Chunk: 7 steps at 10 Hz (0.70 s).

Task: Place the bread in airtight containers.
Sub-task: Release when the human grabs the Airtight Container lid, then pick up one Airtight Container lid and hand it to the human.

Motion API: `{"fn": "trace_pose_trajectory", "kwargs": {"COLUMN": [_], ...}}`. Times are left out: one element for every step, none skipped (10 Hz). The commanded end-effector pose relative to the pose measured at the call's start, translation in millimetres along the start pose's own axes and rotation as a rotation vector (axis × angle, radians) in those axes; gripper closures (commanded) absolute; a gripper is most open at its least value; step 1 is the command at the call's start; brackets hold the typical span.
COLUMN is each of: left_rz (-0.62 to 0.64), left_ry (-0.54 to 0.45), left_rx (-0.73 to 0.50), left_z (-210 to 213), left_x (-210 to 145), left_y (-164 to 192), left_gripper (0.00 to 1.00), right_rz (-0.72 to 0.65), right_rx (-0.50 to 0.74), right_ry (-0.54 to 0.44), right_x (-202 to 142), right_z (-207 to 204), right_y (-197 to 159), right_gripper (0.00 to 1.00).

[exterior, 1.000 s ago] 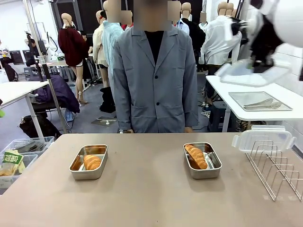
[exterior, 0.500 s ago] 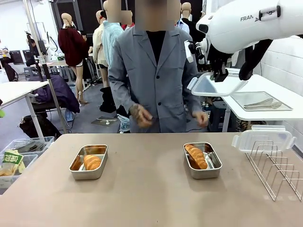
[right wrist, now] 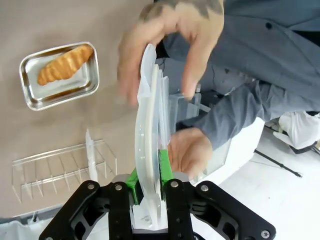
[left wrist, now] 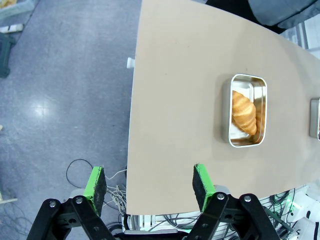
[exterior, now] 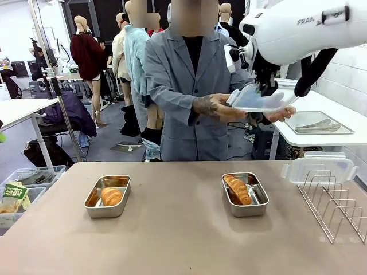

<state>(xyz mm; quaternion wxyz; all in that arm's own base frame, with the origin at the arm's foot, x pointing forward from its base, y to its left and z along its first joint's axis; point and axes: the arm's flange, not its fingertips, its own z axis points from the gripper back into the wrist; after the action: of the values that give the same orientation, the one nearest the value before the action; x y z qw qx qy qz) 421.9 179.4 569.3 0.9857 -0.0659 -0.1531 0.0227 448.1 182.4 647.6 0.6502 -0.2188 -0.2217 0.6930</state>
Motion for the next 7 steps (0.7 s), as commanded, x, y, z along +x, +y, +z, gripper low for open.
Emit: {"fn": "trace_pose_trajectory", "kwargs": {"left_rz": [0.001, 0.001, 0.001, 0.001, 0.001, 0.001, 0.001], "left_ry": [-0.002, -0.002, -0.002, -0.002, -0.002, -0.002, -0.002], "left_rx": [0.024, 0.024, 0.024, 0.024, 0.024, 0.024, 0.024], "left_z": [1, 1, 1, 1, 1, 1, 1], "left_x": [-2, -2, -2, -2, -2, -2, -2], "left_y": [1, 1, 1, 1, 1, 1, 1], "left_gripper": [0.11, 0.11, 0.11, 0.11, 0.11, 0.11, 0.11], "right_rz": [0.011, 0.028, 0.028, 0.028, 0.036, 0.031, 0.044], "right_rx": [-0.023, -0.017, -0.018, -0.008, -0.002, 0.002, 0.025], "right_ry": [-0.007, 0.001, 0.000, -0.003, -0.012, -0.012, -0.015], "right_x": [17, 21, 23, 22, 18, 13, 7], "right_z": [-25, -31, -34, -34, -32, -28, -23], "right_y": [-15, -21, -25, -26, -26, -25, -25], "right_gripper": [1.00, 1.00, 1.00, 1.00, 1.00, 1.00, 0.91]}}
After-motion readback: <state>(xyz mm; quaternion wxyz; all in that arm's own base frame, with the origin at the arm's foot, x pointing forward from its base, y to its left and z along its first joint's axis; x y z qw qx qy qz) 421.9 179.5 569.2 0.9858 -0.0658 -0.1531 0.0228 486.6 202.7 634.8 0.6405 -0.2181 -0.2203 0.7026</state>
